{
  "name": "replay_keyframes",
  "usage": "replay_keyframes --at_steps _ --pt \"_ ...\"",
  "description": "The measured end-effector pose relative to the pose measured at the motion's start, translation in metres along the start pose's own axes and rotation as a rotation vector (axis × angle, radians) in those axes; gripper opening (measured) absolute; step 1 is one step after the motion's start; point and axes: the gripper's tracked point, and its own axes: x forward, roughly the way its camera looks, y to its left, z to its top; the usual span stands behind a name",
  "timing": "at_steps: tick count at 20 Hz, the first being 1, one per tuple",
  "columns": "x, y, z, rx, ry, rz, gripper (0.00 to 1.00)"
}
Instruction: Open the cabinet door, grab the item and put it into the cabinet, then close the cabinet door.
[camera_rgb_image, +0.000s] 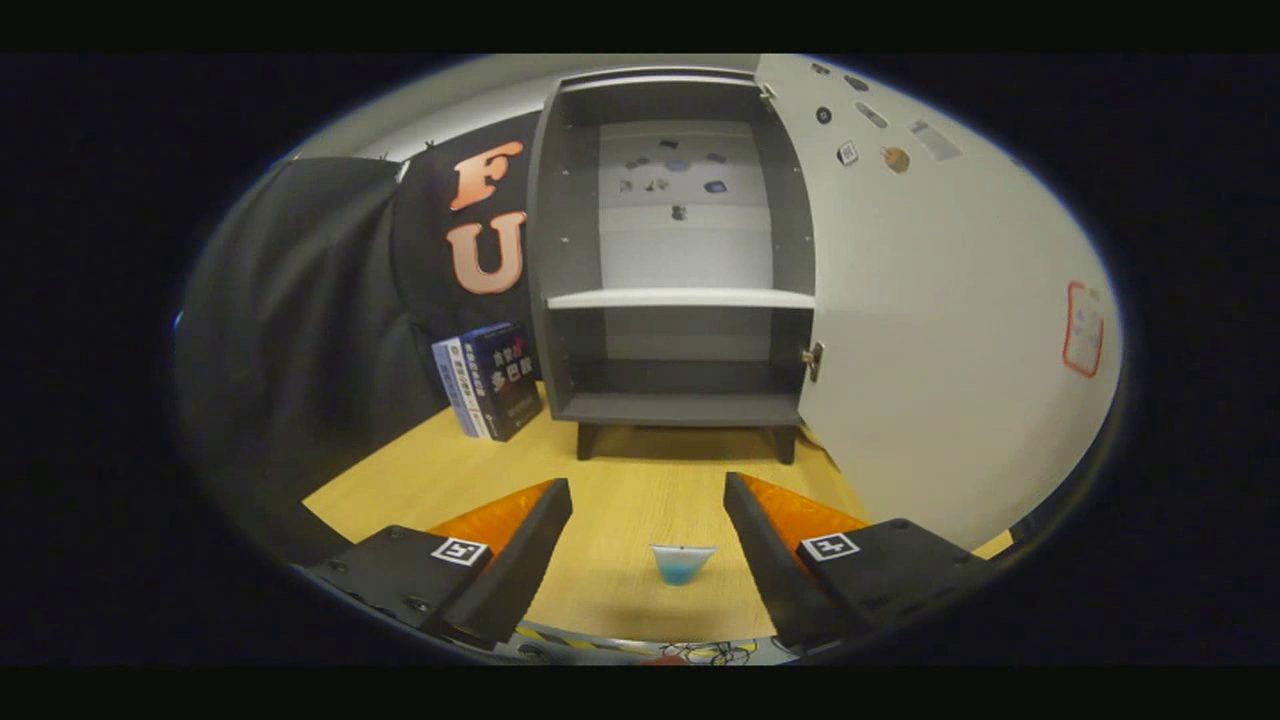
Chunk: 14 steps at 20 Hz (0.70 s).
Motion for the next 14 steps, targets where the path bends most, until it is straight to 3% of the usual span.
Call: replay_keyframes --at_steps 9,13,14 --pt "0.049 -0.006 -0.096 0.027 0.165 -0.048 0.98" --pt "0.055 -0.016 -0.108 0.05 0.183 -0.078 0.61" --pt "0.053 -0.014 -0.108 0.059 0.199 -0.074 0.58"
